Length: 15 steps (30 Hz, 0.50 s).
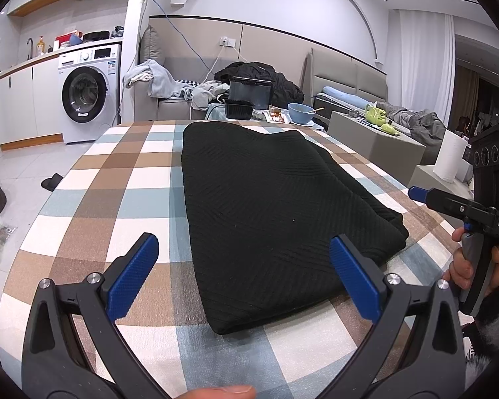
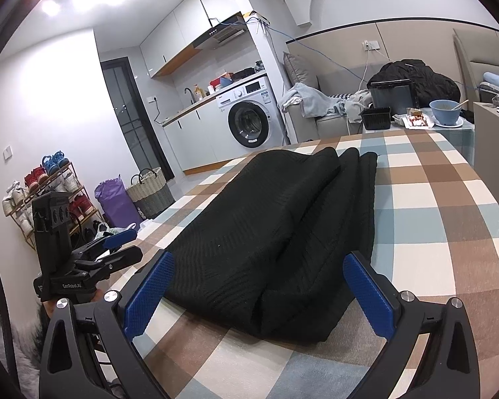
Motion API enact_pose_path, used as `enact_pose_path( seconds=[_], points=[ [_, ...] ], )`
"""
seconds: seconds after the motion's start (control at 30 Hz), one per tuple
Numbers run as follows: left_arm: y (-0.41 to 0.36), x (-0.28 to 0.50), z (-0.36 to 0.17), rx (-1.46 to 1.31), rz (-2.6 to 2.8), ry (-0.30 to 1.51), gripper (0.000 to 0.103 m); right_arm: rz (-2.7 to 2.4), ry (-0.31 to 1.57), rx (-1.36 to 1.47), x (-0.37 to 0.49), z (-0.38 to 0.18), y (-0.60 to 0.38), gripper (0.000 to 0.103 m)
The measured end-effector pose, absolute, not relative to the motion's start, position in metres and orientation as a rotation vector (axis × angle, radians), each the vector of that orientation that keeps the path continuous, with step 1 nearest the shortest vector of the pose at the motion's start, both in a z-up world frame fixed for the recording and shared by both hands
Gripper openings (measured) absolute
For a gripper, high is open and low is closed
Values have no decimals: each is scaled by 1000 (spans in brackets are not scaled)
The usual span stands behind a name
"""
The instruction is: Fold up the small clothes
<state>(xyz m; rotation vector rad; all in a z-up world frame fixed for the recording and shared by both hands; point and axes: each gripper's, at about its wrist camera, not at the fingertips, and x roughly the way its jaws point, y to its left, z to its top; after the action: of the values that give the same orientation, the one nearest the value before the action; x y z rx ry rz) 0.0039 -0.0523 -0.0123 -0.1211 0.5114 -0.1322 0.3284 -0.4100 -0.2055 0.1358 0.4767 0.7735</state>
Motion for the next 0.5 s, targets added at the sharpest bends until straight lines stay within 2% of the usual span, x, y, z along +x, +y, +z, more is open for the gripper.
enact_pose_path(
  seconds=[0.5],
  points=[
    [-48, 4, -18, -126, -125, 526, 102, 760, 525, 156, 333, -209, -409, 103]
  ],
)
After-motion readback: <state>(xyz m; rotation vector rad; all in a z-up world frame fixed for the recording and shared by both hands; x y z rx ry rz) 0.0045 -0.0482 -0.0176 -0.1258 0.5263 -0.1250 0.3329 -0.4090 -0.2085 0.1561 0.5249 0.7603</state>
